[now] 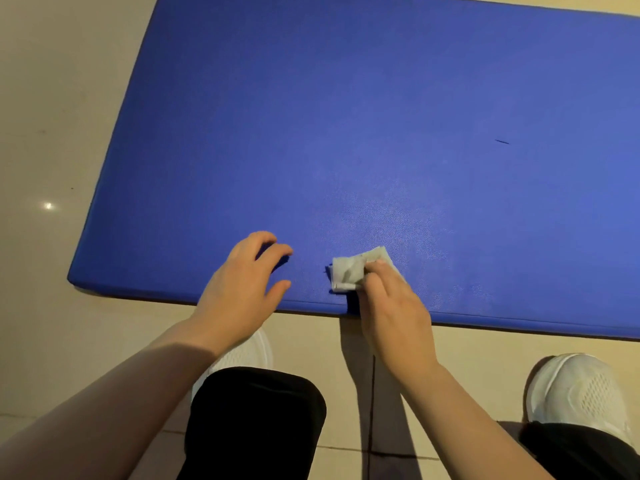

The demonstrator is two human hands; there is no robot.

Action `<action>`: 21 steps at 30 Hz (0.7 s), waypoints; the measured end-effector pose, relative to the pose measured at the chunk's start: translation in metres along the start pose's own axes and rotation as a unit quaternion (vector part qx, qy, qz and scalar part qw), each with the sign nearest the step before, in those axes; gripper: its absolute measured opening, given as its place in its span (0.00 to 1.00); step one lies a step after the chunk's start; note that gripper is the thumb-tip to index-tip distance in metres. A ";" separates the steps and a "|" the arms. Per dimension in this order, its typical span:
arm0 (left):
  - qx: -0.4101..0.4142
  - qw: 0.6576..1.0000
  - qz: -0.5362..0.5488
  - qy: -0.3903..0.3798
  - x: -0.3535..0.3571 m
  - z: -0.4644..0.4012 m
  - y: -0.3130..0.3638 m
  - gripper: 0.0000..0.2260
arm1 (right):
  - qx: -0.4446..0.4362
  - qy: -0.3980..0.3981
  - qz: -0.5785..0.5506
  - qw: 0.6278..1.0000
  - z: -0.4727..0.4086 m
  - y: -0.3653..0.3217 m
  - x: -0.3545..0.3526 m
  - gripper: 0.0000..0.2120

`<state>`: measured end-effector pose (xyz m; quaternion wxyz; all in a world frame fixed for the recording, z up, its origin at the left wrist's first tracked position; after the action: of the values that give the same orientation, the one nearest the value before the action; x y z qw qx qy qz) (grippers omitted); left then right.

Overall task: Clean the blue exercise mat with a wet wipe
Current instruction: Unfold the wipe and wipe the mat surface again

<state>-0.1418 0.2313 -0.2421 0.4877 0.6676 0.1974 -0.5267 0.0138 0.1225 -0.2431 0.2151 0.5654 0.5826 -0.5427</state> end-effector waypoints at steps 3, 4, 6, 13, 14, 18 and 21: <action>-0.026 0.998 -0.029 -0.054 0.013 0.011 -0.011 0.25 | 0.077 0.005 0.005 0.997 0.000 -0.003 0.010 0.12; -0.031 0.997 -0.032 -0.061 0.015 0.013 -0.012 0.26 | 0.084 -0.001 0.001 0.996 0.001 -0.005 0.013 0.11; -0.042 0.997 -0.028 -0.059 0.017 0.015 -0.011 0.26 | 0.081 -0.020 -0.024 0.996 0.003 -0.005 0.015 0.09; -0.022 0.997 -0.020 -0.065 0.019 0.022 -0.012 0.28 | 0.063 -0.113 -0.056 0.990 0.001 0.005 -0.002 0.10; -0.025 0.998 -0.018 -0.063 0.018 0.021 -0.012 0.28 | 0.062 -0.106 -0.054 0.991 -0.002 0.008 -0.001 0.11; -0.027 0.997 -0.020 -0.063 0.020 0.022 -0.011 0.28 | 0.017 -0.042 0.017 0.999 -0.022 0.005 -0.008 0.17; -0.023 0.997 -0.029 -0.067 0.022 0.023 -0.012 0.28 | -0.037 -0.010 0.030 0.999 -0.016 0.003 -0.009 0.20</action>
<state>-0.1544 0.2117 -0.2659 0.4999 0.6130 0.1955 -0.5797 0.0253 0.1322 -0.2310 0.2577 0.5685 0.5830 -0.5201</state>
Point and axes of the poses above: each hand's wrist, its own z-axis away from the middle knuckle, its own x-axis out of the palm, y = z × x, the point moved 9 cm from there along -z, towards the middle knuckle, and after that the axes turned 14 degrees about y, right-handed, at the moved point
